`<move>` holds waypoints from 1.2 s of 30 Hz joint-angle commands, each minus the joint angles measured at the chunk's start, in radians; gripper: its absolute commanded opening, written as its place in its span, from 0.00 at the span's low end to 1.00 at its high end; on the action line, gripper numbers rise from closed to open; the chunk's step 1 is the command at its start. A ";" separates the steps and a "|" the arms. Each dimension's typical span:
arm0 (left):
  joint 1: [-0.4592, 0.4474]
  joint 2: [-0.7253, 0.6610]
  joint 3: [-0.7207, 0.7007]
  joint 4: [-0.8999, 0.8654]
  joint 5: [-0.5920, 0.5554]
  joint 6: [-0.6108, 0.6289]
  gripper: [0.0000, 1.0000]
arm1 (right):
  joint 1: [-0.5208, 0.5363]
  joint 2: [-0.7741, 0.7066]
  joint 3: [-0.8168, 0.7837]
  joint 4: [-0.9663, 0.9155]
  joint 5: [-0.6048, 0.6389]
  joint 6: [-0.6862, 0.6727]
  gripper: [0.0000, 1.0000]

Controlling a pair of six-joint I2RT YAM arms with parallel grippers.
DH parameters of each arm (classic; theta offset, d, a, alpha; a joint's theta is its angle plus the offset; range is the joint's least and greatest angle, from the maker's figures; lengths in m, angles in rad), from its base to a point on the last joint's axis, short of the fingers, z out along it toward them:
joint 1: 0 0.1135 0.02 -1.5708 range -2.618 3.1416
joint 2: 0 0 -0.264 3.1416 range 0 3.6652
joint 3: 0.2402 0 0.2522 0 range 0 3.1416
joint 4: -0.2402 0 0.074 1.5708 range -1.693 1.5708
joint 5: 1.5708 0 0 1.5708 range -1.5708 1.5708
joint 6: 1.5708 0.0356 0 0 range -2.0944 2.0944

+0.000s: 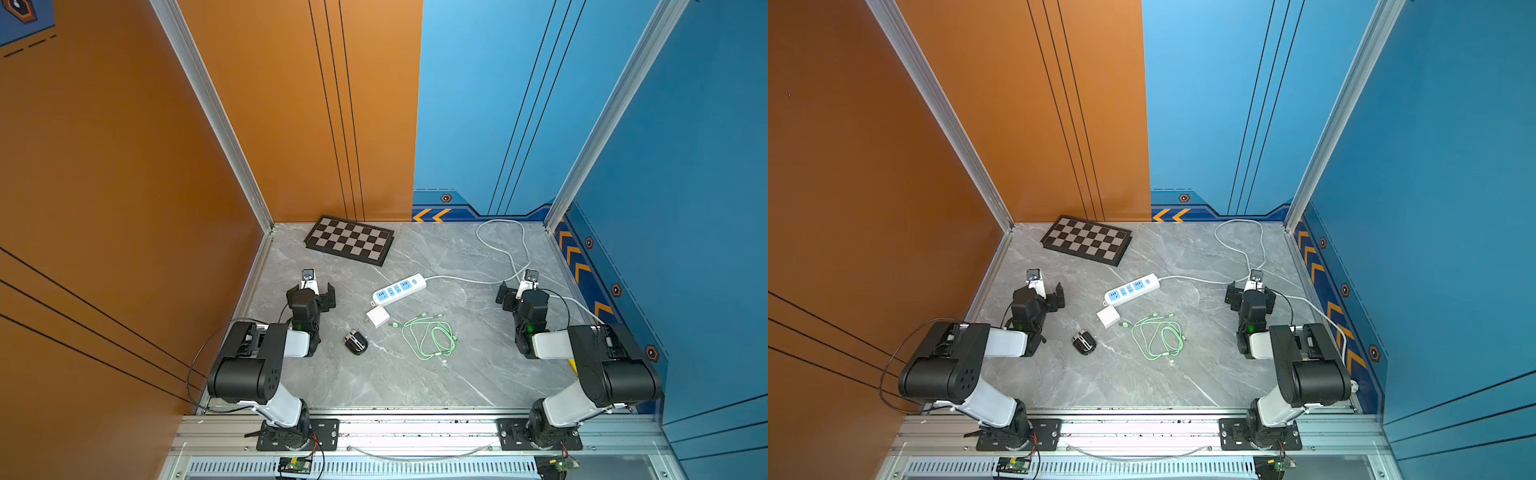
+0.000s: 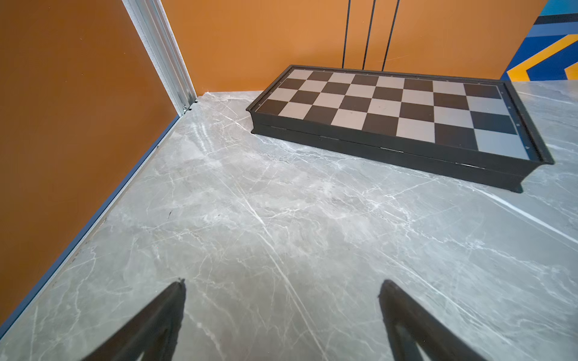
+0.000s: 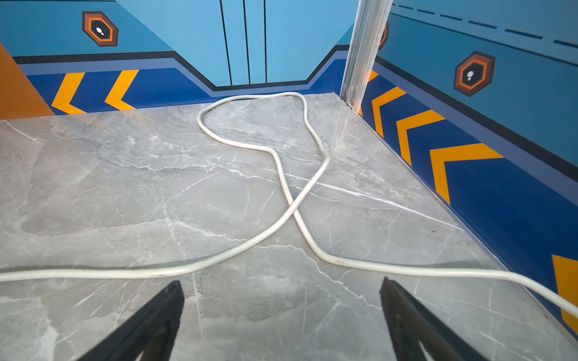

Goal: Charge the electric shaver
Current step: Pick up the charging cable from the center of the board.

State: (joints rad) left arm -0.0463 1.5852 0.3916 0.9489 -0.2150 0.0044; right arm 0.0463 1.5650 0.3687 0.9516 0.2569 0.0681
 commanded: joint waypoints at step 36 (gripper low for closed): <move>-0.086 -0.298 0.131 -0.481 -0.145 -0.029 0.77 | 0.108 -0.212 0.293 -0.672 -0.023 -0.065 0.85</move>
State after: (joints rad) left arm -0.0937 1.3701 0.4442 0.6865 -0.2737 0.0013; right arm 0.1146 1.4322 0.5499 0.5640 0.2600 0.0414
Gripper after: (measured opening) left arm 0.773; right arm 0.852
